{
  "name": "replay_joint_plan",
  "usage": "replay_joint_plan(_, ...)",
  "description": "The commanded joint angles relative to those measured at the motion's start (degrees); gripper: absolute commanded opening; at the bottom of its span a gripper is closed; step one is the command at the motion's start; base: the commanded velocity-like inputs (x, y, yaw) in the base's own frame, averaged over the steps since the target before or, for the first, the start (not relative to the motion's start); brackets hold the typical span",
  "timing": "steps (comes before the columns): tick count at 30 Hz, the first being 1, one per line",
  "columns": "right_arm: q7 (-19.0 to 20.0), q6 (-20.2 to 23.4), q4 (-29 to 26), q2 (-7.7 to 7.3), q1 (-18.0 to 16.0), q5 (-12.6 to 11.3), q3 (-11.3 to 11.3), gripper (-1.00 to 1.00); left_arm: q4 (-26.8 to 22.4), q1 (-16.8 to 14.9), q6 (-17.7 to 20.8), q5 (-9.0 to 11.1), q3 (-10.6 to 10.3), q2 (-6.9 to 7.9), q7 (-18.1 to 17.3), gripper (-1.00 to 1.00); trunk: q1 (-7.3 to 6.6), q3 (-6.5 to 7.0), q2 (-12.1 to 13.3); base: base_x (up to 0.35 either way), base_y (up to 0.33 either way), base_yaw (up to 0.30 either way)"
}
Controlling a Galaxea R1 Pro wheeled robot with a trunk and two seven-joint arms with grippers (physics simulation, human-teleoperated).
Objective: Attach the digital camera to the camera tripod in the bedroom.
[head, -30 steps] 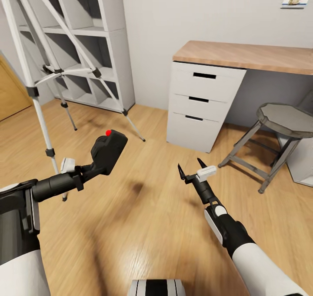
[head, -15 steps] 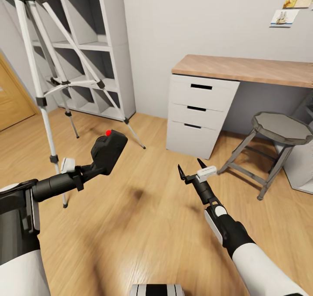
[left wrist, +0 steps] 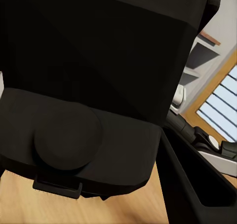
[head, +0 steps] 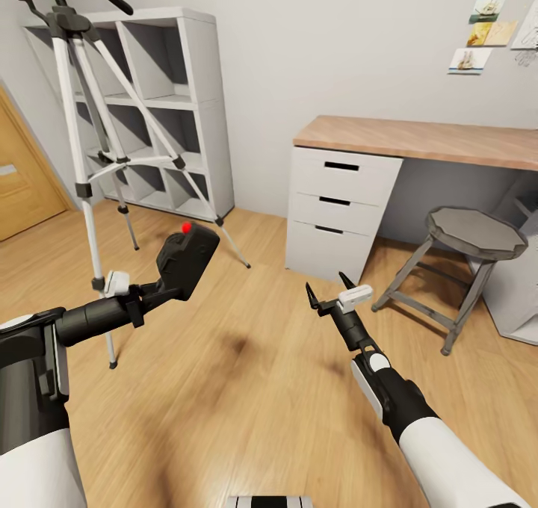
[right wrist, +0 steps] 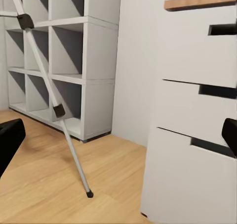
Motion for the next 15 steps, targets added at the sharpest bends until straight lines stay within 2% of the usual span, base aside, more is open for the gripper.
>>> replay_joint_plan(1, 0.19, -0.14, 0.03, -0.05, -0.04, -0.37, 0.15, 1.0, -0.05, -0.07, 0.41, -0.59, 0.07, -0.02, -0.61, -1.0, -0.03, 0.18, 0.0, 0.0, 0.0, 0.0)
replay_joint_plan(15, 0.19, -0.15, 0.03, -0.05, -0.04, -0.37, 0.18, 1.0, -0.05, -0.07, 0.43, -0.59, 0.07, -0.02, -0.61, -1.0, -0.4, 3.28, 0.19, 0.0, 0.0, 0.0)
